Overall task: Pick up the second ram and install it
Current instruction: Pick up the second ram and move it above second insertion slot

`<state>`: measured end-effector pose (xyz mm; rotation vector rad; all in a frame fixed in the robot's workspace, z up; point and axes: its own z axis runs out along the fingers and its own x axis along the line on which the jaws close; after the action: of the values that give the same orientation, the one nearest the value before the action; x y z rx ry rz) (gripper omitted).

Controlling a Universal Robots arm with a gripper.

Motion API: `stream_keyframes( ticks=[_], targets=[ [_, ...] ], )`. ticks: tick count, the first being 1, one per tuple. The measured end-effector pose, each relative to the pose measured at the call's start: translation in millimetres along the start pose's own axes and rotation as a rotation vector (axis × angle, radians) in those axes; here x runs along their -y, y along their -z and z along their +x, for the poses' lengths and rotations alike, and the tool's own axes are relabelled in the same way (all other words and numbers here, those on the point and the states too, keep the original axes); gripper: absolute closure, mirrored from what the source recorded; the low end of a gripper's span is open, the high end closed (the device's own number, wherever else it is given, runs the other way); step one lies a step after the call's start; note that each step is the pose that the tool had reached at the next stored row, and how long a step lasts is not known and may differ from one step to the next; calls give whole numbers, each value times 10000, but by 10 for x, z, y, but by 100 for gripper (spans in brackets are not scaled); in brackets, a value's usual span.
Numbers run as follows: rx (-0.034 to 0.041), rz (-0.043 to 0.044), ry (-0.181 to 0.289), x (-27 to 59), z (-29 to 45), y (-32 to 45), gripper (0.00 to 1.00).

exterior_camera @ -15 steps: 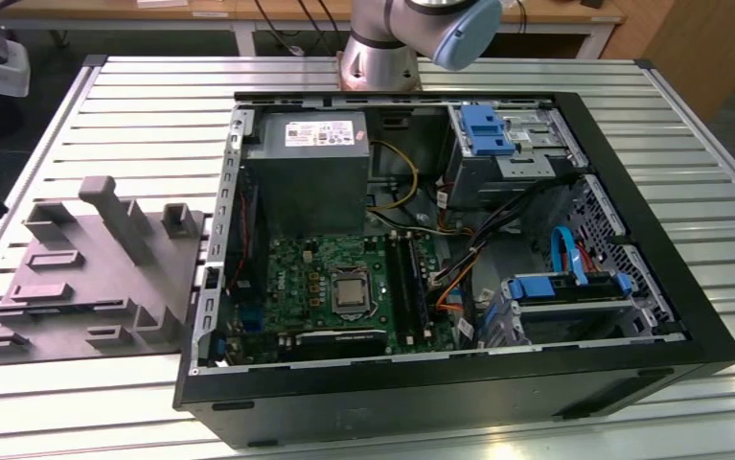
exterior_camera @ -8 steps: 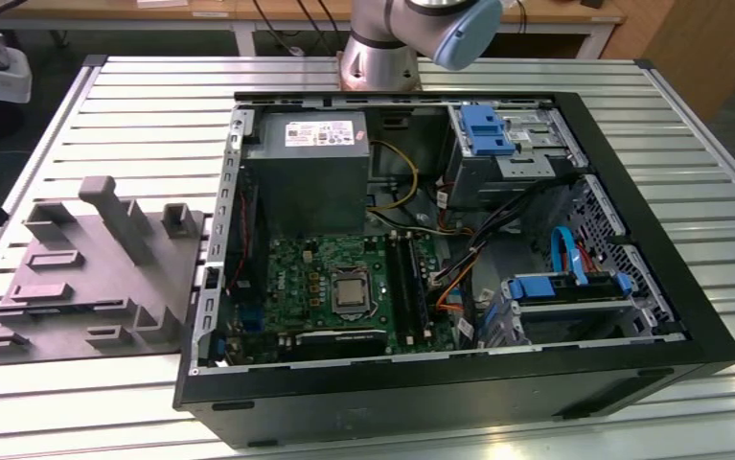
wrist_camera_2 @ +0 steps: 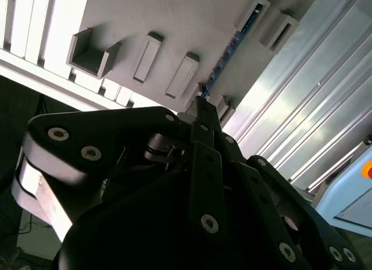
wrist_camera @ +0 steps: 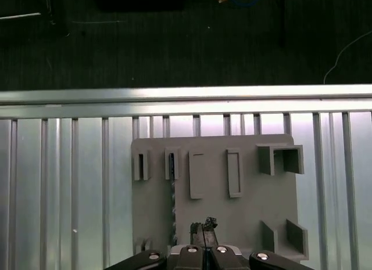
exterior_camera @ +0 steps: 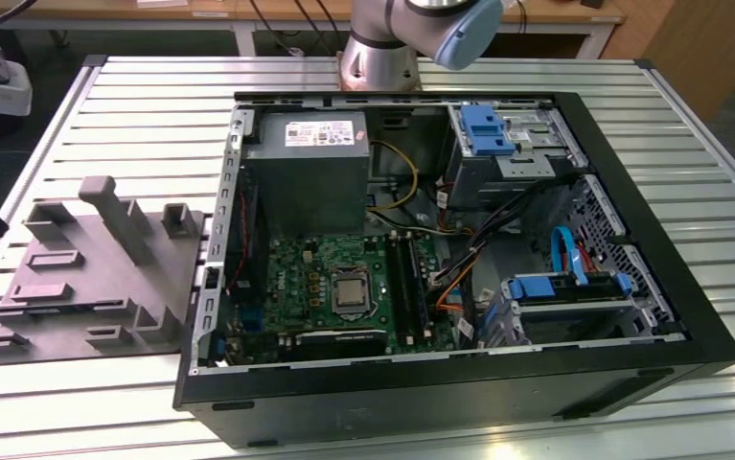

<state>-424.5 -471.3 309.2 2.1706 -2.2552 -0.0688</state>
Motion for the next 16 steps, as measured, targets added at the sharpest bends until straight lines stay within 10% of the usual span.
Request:
stream_keyframes(
  ticks=[16],
  targets=[
    [-1,-6,-1,9,155,-190,90]
  ],
)
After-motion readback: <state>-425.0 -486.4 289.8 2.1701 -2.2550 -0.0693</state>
